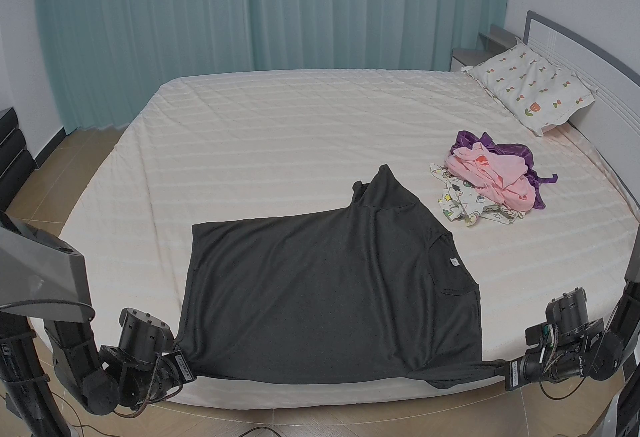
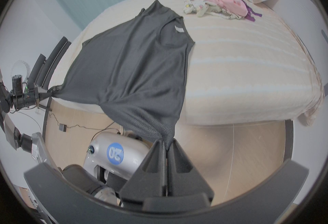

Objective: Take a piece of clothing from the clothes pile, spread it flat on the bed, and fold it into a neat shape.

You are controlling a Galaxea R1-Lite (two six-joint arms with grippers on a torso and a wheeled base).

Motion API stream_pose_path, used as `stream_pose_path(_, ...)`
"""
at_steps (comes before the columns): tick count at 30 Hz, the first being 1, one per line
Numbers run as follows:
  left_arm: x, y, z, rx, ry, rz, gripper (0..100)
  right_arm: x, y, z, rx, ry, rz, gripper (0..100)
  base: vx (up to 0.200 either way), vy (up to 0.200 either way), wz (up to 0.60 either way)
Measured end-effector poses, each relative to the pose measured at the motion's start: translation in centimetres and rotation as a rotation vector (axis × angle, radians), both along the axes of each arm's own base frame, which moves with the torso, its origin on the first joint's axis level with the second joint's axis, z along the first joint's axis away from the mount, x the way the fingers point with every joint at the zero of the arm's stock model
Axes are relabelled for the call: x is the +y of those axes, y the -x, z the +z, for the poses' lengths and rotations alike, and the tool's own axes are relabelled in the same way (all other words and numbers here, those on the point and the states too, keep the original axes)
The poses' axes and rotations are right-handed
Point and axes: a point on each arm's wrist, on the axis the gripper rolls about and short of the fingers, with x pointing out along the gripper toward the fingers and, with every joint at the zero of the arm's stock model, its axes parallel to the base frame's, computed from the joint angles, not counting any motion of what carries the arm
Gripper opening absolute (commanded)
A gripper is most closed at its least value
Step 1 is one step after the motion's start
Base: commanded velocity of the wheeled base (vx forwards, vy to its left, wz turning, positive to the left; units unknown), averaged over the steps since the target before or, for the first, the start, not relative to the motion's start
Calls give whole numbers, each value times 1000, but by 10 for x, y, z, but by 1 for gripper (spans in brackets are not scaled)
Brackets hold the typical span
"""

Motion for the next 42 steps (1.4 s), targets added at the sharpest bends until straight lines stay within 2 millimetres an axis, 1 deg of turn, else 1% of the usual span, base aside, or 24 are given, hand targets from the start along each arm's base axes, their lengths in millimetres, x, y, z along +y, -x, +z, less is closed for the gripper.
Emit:
stream_pose_path(2,2,0,3,28,-6,7,0,0,-4,3,-26,-6,-7,0,0,0,0)
stream_pose_path(9,5,6,14,197,-34,7,0,-4,-7,10,-64,-15,-30,0,0,0,0)
stream_pose_path(14,1,0,27,196,-18,-7,0,-8,-2,11,-58,-15,-42,0,0,0,0)
stream_pose_path(16,0,0,29,189,-14,-14,0,-9,2,10,-48,-13,-44,0,0,0,0)
stream_pose_path(23,-5,7,22,233,-18,-29,0,-11,10,9,-30,-3,-33,0,0,0,0)
stream_pose_path(29,-12,11,13,274,-5,-29,0,-10,3,12,-59,-12,-37,0,0,0,0)
stream_pose_path(35,-13,-1,18,236,15,-10,0,-8,-8,16,-101,-25,-45,0,0,0,0)
stream_pose_path(42,-8,-28,38,134,62,50,0,-7,-33,27,-189,-60,-81,0,0,0,0)
